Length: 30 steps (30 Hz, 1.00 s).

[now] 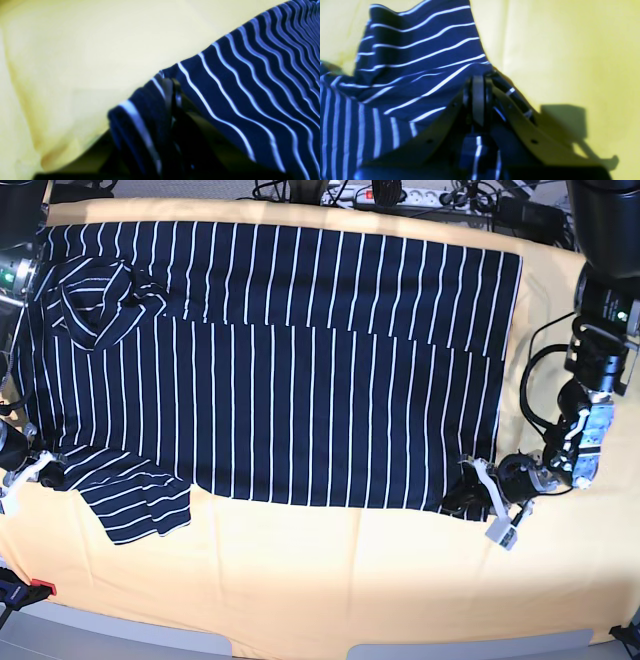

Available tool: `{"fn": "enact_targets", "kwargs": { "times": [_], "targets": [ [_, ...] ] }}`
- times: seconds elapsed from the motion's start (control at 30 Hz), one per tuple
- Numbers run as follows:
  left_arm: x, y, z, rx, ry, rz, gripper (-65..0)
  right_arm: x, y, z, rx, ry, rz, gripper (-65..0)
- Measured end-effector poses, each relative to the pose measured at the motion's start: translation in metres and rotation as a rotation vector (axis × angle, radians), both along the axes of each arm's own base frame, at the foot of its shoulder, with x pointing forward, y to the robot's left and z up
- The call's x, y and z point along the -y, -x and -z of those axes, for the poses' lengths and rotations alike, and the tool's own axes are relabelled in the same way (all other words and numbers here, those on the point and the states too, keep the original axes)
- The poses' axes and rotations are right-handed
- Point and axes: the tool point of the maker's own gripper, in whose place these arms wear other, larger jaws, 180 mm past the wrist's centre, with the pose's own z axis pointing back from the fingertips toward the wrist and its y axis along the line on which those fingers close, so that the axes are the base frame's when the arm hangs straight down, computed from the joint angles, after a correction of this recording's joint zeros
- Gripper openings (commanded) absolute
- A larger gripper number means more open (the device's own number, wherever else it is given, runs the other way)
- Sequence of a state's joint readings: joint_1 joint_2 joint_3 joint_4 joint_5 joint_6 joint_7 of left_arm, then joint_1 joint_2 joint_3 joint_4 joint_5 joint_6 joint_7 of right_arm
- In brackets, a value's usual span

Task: Fold the T-shirt properly
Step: 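Lift the hem with both grippers and fold it over toward the collar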

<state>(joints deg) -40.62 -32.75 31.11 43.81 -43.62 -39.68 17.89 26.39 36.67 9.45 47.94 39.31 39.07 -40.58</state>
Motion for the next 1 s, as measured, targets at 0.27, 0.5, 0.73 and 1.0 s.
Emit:
{"fn": "enact_targets", "kwargs": {
  "times": [0.27, 0.5, 0.73, 1.0],
  "targets": [
    [0.029, 0.029, -0.022, -0.05, -0.001, 0.146, -65.0, 0.013, 0.026, 0.006, -0.084, -0.045, 0.006, -65.0],
    [0.033, 0.08, -0.013, -0.06, -0.064, 0.262, -65.0, 0.018, 0.054, 0.015, -0.145, 0.017, -0.034, -65.0],
    [0.008, 0.091, -0.03, -0.019, -0.091, 0.244, -65.0, 0.013, 0.082, 0.006, -0.158, 0.163, -0.147, -65.0],
    [-0.01, 0.087, -0.049, -0.022, -0.028, 0.176, -65.0, 0.013, 0.093, 0.008, -0.183, 0.196, -0.175, -65.0]
  ]
}}
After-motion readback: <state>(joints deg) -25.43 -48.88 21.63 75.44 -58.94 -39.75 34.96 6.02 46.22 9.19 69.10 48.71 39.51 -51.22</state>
